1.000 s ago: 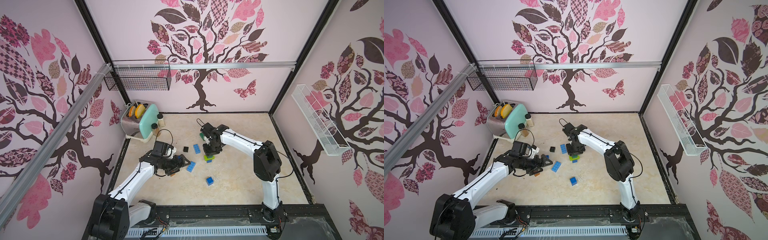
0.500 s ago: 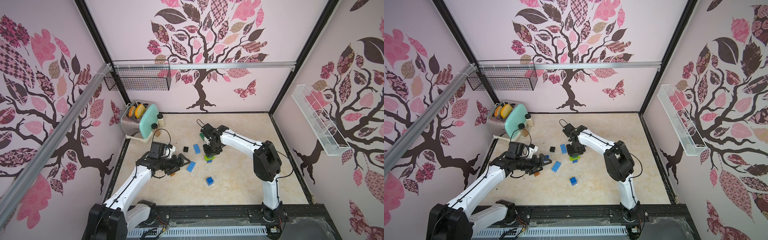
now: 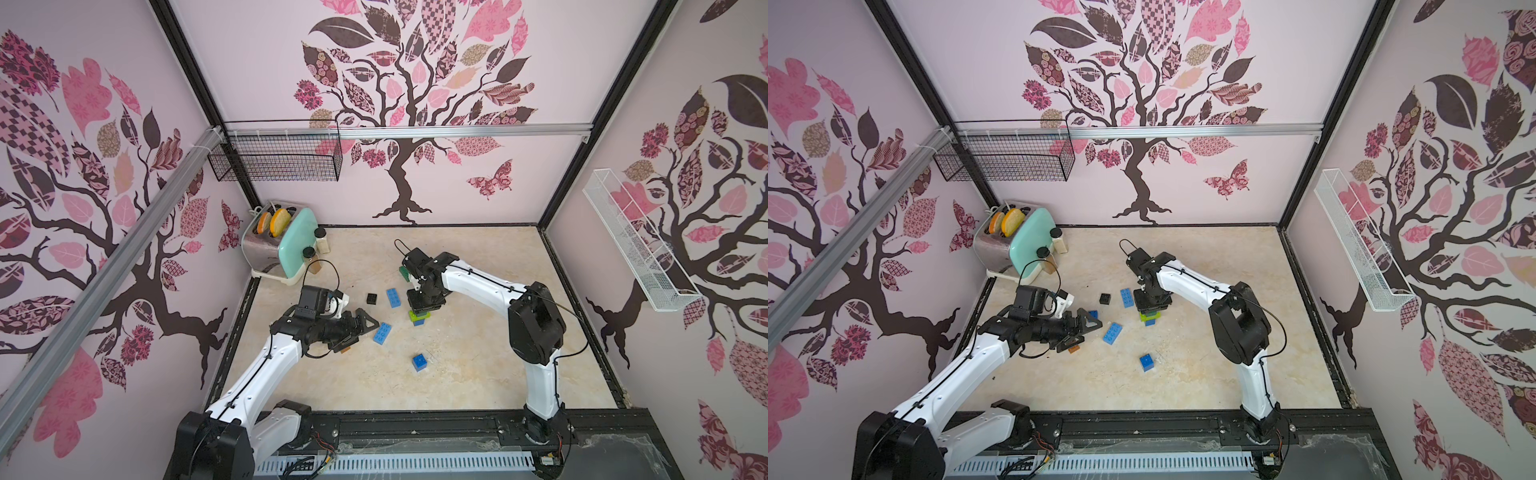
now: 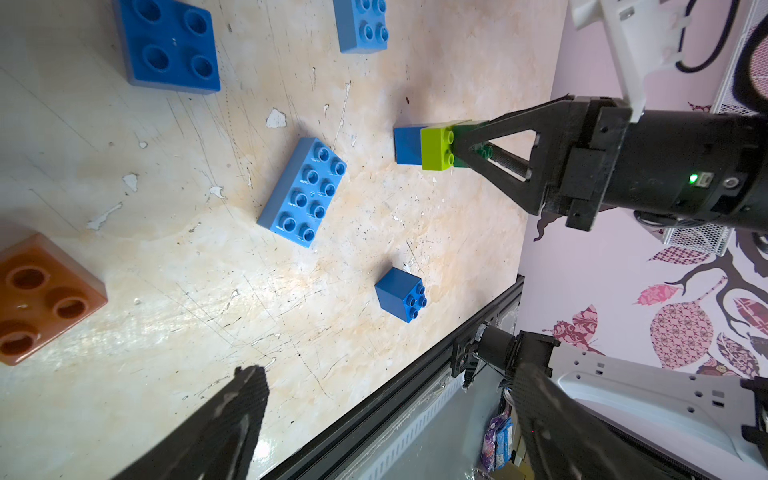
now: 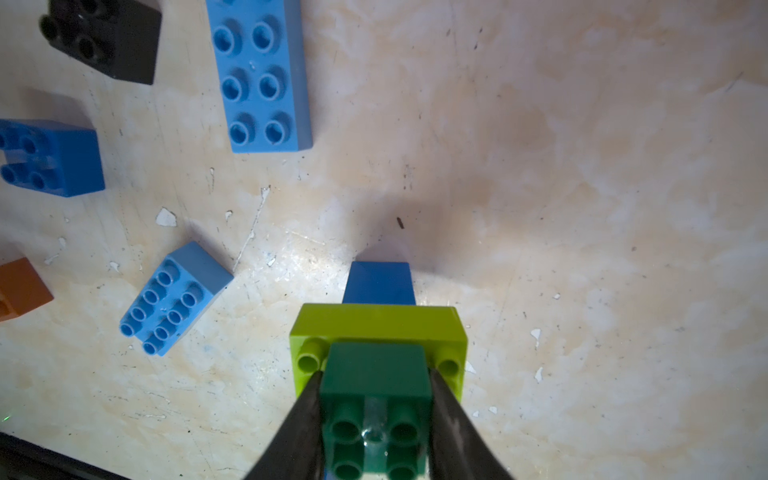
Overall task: Assemble the letter f with lego
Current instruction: Assemble the lego brick with the lego brick.
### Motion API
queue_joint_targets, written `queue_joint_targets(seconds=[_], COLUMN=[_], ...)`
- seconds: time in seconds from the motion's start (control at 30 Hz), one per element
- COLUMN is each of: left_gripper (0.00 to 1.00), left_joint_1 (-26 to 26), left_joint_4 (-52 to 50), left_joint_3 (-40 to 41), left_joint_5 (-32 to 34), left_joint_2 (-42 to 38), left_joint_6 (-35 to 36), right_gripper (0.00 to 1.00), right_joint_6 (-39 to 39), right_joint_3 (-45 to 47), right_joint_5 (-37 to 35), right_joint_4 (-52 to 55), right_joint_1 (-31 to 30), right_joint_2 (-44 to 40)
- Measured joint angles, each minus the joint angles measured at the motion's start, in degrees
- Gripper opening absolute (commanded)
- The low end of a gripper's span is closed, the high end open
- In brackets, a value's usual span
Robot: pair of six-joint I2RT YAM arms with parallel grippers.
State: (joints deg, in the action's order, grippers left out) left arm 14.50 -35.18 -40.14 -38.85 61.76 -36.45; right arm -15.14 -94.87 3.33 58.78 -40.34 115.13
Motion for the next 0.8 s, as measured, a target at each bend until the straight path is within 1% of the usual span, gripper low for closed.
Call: queue_joint_targets(seconds=[0.47,0.8], left_gripper=[0.96,0.96], left_joint_1=[0.00,-0.04], left_joint_4=[0.00,0.00], left_joint_3=[0.11,0.11], left_joint_5=[0.22,0.44], left_joint_2=[0.66,0.98], left_joint_6=[-0.09,-0.07], right_gripper=[0.39,0.39], right_joint_6=[0.24,0.20], right_joint_3=[0.37,0.31], right_joint_5=[-0.42,-2.05], right_joint_4=[-0.61,-0.76], right_joint_1=[-0.81,-1.86], right_joint_2=[-0.13,0.09])
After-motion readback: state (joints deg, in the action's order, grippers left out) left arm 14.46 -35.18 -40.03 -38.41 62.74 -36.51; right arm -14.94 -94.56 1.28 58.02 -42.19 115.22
